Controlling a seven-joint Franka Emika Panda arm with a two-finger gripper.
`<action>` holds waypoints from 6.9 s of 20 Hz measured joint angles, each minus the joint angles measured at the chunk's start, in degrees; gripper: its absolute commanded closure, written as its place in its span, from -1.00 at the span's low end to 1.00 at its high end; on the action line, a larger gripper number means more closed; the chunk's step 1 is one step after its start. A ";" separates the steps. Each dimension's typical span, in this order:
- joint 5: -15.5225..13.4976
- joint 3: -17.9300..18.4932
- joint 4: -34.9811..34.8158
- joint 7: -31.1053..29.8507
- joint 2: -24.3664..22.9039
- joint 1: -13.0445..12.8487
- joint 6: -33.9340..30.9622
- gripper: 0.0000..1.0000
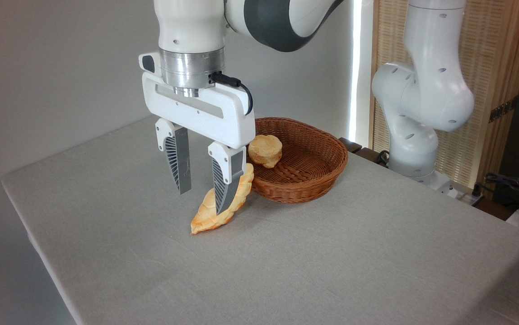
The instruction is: Put bread into the basket
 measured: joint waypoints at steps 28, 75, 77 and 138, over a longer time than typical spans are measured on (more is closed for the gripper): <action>-0.01 -0.16 0.00 0.00 0.11 0.17 0.00 -1.00; -3.64 -0.91 -0.96 3.07 10.80 -10.76 -12.70 0.43; -3.64 -0.81 0.01 3.07 10.12 -10.72 -12.70 0.42; -1.42 5.27 -1.04 5.04 -2.31 -11.43 -4.70 -1.00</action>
